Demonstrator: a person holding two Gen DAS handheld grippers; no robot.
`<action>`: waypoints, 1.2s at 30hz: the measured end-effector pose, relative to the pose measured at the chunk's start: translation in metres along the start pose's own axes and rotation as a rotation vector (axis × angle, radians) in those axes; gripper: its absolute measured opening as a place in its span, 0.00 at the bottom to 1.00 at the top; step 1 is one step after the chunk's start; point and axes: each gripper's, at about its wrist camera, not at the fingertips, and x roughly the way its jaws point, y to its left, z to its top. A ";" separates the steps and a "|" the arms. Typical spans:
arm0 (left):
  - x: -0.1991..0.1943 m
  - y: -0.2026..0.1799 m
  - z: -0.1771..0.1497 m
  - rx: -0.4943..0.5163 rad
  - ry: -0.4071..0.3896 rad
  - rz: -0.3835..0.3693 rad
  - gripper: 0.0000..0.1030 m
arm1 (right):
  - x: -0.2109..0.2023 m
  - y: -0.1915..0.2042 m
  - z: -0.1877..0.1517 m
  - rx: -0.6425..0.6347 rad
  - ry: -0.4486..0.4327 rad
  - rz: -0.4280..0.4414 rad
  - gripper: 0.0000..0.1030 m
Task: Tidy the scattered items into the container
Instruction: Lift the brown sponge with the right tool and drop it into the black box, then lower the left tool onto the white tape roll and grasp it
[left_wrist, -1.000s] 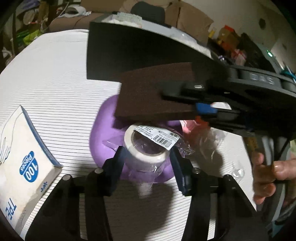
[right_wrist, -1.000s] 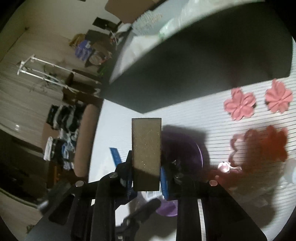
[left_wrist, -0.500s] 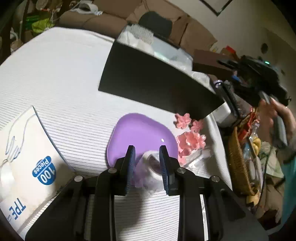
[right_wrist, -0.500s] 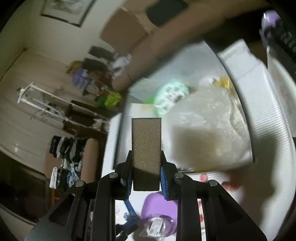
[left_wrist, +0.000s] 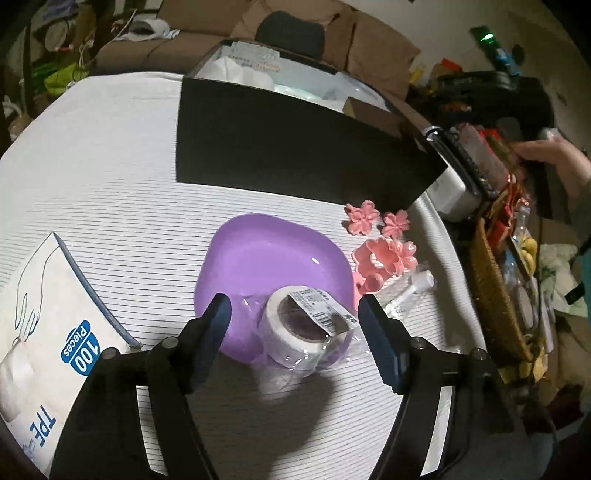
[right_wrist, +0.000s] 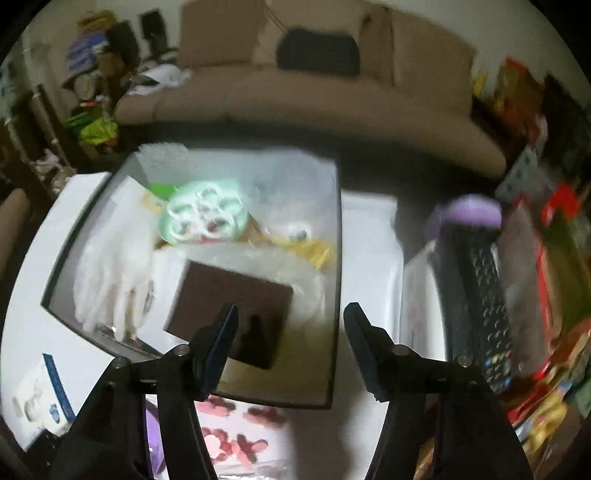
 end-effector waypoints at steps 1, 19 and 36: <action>-0.001 0.001 0.000 -0.002 -0.006 0.001 0.67 | -0.002 0.003 0.000 -0.003 -0.018 0.065 0.61; 0.019 -0.020 -0.006 0.152 0.006 0.092 0.73 | 0.021 0.015 -0.030 0.081 0.044 0.254 0.64; 0.039 -0.042 -0.019 0.235 -0.012 0.233 0.85 | -0.035 0.020 -0.196 0.072 0.033 0.318 0.83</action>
